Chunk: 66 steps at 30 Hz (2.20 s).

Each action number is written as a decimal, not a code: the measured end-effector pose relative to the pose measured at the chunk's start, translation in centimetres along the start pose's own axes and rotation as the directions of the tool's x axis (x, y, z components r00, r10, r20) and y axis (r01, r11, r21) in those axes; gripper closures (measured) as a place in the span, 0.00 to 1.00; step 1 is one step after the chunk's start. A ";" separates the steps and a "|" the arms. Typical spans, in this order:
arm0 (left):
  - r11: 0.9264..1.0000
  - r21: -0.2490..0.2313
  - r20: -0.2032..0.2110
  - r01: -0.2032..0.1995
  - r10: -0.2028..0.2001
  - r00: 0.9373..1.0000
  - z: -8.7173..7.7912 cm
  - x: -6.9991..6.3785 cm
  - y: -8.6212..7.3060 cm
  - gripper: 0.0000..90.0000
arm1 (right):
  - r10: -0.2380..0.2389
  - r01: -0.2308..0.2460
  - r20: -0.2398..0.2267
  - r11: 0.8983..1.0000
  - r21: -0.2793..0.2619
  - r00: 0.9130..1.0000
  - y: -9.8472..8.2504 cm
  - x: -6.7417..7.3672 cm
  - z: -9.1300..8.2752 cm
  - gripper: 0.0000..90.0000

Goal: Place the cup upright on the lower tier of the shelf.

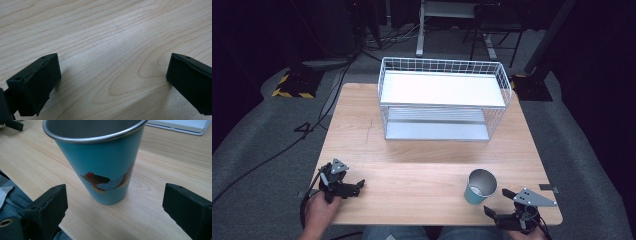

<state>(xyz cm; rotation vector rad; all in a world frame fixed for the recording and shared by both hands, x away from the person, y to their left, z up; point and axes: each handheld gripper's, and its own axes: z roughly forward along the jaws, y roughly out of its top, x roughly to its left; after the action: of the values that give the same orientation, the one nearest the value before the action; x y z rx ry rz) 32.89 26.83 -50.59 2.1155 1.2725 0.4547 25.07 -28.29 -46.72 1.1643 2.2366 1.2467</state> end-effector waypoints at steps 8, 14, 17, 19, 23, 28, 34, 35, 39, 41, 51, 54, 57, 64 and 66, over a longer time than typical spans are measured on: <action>1.000 0.000 0.000 0.000 0.000 1.000 0.0 0.0 0.0 0.00 | -0.025 0.025 0.014 0.999 0.021 1.000 0.2 1.0 2.2 0.07; 1.000 -0.001 0.001 0.001 -0.001 1.000 0.0 0.0 0.0 0.00 | -0.040 0.039 0.029 0.998 0.047 0.999 0.4 1.7 3.6 0.08; 1.000 -0.001 0.002 -0.001 0.001 1.000 0.0 0.0 0.0 0.00 | -0.038 0.035 0.045 0.998 0.048 0.998 0.5 1.7 4.1 0.08; 1.000 -0.002 0.003 -0.002 0.002 1.000 0.0 0.0 0.0 0.00 | -0.010 0.008 0.040 0.999 0.036 0.999 0.4 1.6 4.6 0.08; 1.000 -0.004 0.002 -0.003 0.003 1.000 0.0 0.0 -0.1 0.00 | 0.004 -0.005 0.030 0.999 0.050 1.000 0.2 1.4 5.4 0.10; 1.000 -0.003 0.003 -0.003 0.003 1.000 0.0 0.0 0.0 0.00 | 0.014 -0.015 0.026 0.999 0.037 1.000 0.1 1.2 5.8 0.17; 1.000 -0.003 0.003 -0.003 0.003 1.000 0.0 0.0 0.0 0.00 | -0.002 0.001 0.026 0.999 0.037 1.000 0.3 1.4 6.0 0.23; 1.000 -0.003 0.003 -0.003 0.003 1.000 0.0 0.0 0.0 0.00 | -0.010 0.008 0.032 0.999 0.041 0.999 0.3 1.5 5.9 0.26; 1.000 -0.003 0.003 -0.003 0.003 1.000 0.0 0.0 0.0 0.00 | -0.019 0.017 0.035 0.999 0.048 0.999 0.3 1.5 5.9 0.27; 1.000 -0.003 0.004 -0.003 0.003 1.000 0.0 0.0 0.0 0.00 | -0.021 0.019 0.034 0.999 0.049 0.999 0.3 1.5 5.9 0.27; 1.000 -0.003 0.004 -0.002 0.002 1.000 0.0 0.0 0.0 0.00 | -0.013 0.012 0.015 0.999 0.049 1.000 0.7 1.5 5.7 0.28; 1.000 -0.003 0.004 -0.003 0.003 1.000 0.0 0.0 0.0 0.00 | -0.016 0.015 0.009 0.999 0.042 1.000 1.1 1.6 5.6 0.28; 1.000 -0.003 0.003 -0.003 0.003 1.000 0.0 0.0 0.0 0.00 | -0.019 0.019 0.007 0.999 0.031 1.000 1.7 1.7 5.6 0.28; 1.000 -0.003 0.004 -0.003 0.003 1.000 0.0 0.0 0.0 0.00 | -0.028 0.028 -0.004 0.999 0.025 1.000 3.4 1.9 6.2 0.28; 1.000 -0.003 0.003 -0.003 0.003 1.000 0.0 0.0 -0.1 0.00 | -0.030 0.030 -0.007 0.999 0.024 1.000 3.6 1.9 6.4 0.28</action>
<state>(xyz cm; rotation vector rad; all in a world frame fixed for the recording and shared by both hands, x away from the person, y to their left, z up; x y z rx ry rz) 32.85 26.87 -50.61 2.1146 1.2666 0.4538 29.62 -22.22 -47.13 1.1325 2.2716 1.2169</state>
